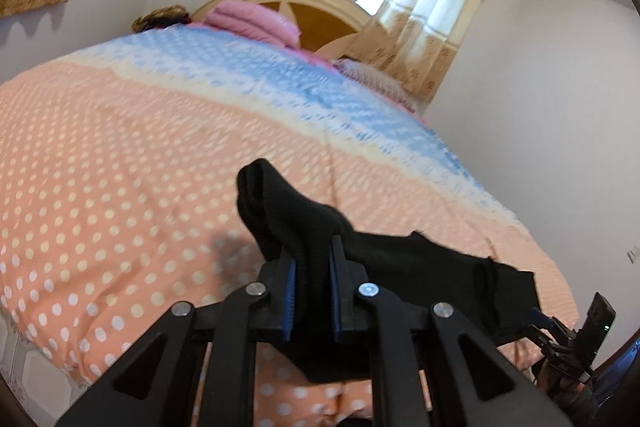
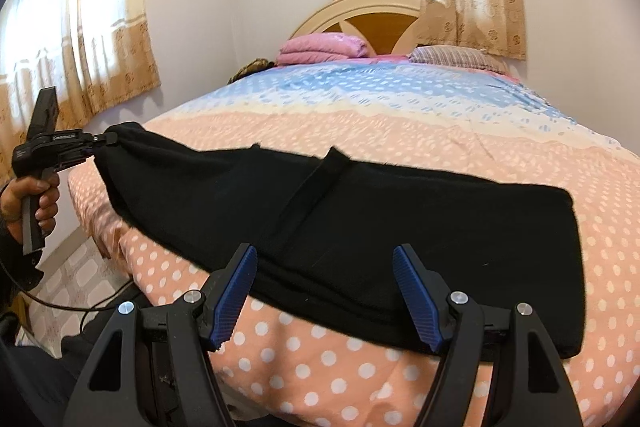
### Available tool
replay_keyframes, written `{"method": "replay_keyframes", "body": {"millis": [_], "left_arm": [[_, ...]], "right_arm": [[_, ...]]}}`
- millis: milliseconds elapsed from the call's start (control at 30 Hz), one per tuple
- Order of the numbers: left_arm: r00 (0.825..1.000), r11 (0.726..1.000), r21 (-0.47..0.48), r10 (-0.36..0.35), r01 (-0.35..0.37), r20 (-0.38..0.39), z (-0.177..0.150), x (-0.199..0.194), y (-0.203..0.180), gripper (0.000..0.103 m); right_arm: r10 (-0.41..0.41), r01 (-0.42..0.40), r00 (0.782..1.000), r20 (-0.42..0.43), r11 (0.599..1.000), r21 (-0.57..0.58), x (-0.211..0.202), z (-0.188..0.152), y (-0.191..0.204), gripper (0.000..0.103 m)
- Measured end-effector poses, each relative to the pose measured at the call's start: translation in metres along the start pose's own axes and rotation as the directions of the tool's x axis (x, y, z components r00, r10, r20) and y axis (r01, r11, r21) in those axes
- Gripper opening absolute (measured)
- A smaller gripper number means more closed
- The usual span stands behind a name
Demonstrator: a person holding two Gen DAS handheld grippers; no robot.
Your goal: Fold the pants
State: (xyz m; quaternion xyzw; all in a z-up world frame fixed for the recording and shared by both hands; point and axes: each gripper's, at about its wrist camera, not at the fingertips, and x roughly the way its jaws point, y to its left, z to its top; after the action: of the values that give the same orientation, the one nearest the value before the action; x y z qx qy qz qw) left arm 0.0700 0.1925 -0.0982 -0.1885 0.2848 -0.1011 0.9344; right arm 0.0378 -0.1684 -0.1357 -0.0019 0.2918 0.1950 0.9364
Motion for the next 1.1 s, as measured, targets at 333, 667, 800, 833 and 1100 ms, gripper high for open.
{"method": "replay_keyframes", "body": {"millis": [333, 667, 800, 833, 1100], "left_arm": [[0.991, 0.989, 0.076, -0.128, 0.126, 0.029, 0.015, -0.002, -0.052, 0.014], [0.974, 0.961, 0.162, -0.226, 0.223, 0.004, 0.022, 0.007, -0.109, 0.014], [0.967, 0.947, 0.195, -0.255, 0.254, -0.019, 0.024, 0.013, -0.131, 0.014], [0.964, 0.943, 0.203, -0.264, 0.263, -0.026, 0.025, 0.015, -0.137, 0.014], [0.938, 0.904, 0.25, -0.334, 0.346, -0.09, 0.021, 0.025, -0.183, 0.013]], "right_arm": [[-0.03, 0.028, 0.999, 0.024, 0.996, 0.081, -0.011, 0.009, -0.026, 0.073], [-0.058, 0.051, 0.997, 0.045, 0.988, 0.143, -0.029, 0.021, -0.05, 0.073], [-0.055, 0.045, 0.997, 0.047, 0.979, 0.198, -0.043, 0.029, -0.065, 0.073], [-0.054, 0.043, 0.997, 0.046, 0.976, 0.213, -0.046, 0.029, -0.07, 0.073], [-0.123, 0.113, 0.992, 0.014, 0.944, 0.31, -0.058, 0.011, -0.114, 0.073]]}}
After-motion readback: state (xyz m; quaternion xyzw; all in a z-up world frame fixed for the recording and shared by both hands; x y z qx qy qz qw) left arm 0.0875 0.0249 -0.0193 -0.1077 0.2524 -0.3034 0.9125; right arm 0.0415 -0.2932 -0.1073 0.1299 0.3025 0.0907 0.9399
